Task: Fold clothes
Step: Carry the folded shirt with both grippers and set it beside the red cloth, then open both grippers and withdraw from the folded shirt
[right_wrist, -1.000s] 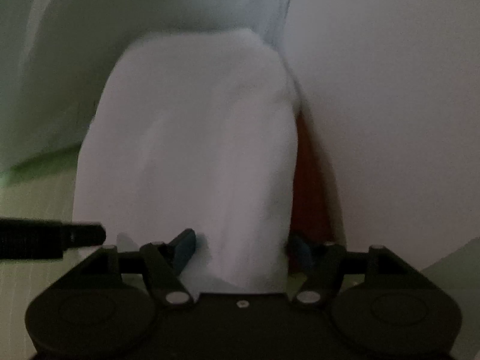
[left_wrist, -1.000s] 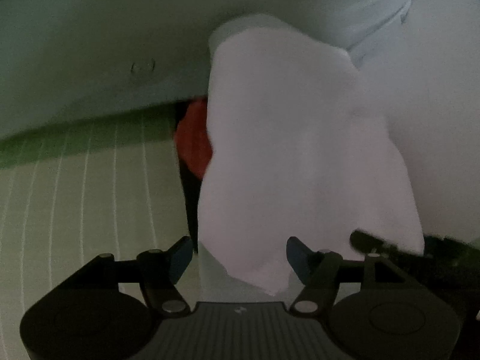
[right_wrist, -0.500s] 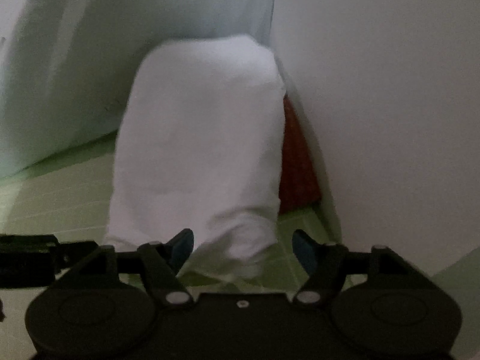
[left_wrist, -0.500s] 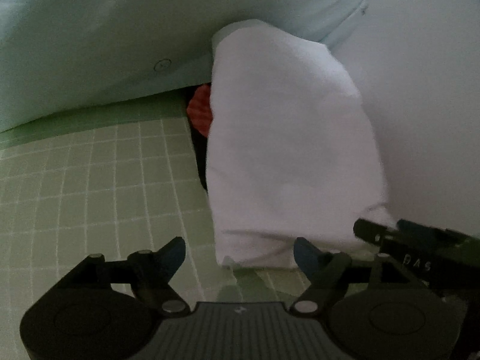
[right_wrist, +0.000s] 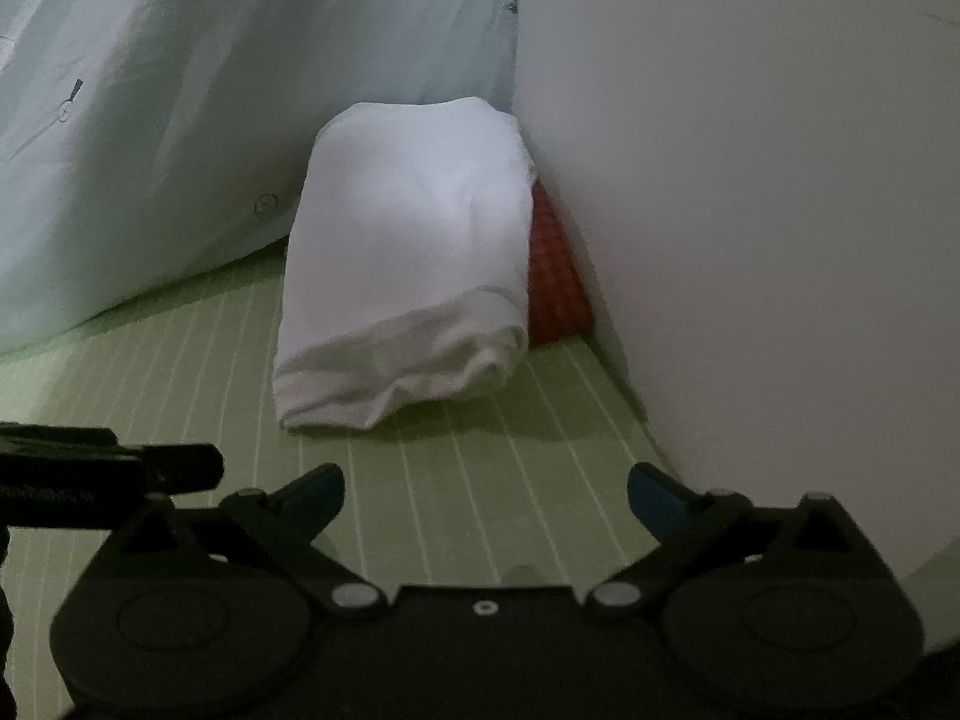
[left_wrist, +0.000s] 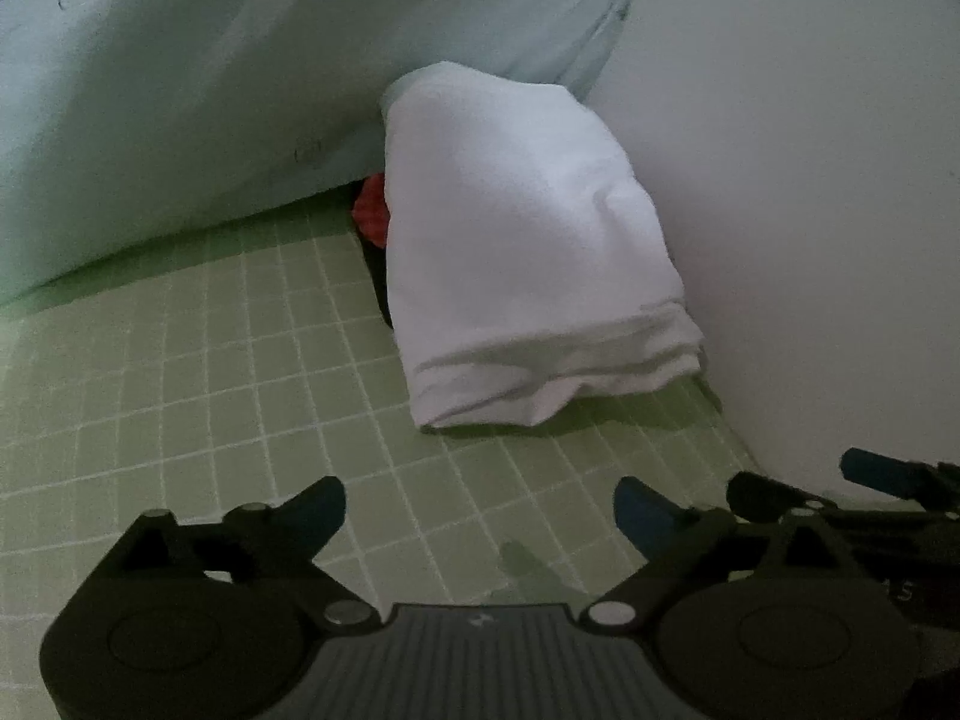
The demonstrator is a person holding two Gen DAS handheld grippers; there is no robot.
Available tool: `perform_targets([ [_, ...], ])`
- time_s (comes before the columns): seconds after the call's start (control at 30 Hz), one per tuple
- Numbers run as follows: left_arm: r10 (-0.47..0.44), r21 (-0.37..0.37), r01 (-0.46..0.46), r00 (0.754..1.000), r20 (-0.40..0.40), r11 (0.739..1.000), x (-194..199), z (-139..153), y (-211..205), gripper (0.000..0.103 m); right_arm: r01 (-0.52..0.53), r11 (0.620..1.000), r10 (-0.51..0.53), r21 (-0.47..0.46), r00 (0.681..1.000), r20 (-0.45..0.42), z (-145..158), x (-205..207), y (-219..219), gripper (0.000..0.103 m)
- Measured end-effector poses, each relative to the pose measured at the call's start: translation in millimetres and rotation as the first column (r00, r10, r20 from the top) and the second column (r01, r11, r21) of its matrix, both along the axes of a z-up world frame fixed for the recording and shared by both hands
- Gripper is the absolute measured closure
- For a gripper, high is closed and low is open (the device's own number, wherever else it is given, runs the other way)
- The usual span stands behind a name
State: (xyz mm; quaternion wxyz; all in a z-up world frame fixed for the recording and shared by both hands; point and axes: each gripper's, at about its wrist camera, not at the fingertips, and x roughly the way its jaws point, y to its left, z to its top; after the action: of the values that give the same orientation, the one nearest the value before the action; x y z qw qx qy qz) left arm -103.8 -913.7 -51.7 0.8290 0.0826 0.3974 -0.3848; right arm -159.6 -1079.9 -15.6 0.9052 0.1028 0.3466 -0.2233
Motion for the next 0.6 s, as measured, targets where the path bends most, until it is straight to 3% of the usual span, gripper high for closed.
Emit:
perform_targets([
  [0.23,-0.014,0.005,0.014,0.999,0.046,1.000,-25.5,2.2,18.3,0.000,0.016,1.000,-0.016,0.007,1.000,-0.009,-0.9,-34.3,14.1,0.001],
  [0.6,-0.003,-0.019,0.005,0.998,0.070,1.000,-37.8,7.9,36.1,0.000,0.013,1.000,-0.013,0.006,1.000,-0.002,1.5,-39.1,21.4,0.001],
])
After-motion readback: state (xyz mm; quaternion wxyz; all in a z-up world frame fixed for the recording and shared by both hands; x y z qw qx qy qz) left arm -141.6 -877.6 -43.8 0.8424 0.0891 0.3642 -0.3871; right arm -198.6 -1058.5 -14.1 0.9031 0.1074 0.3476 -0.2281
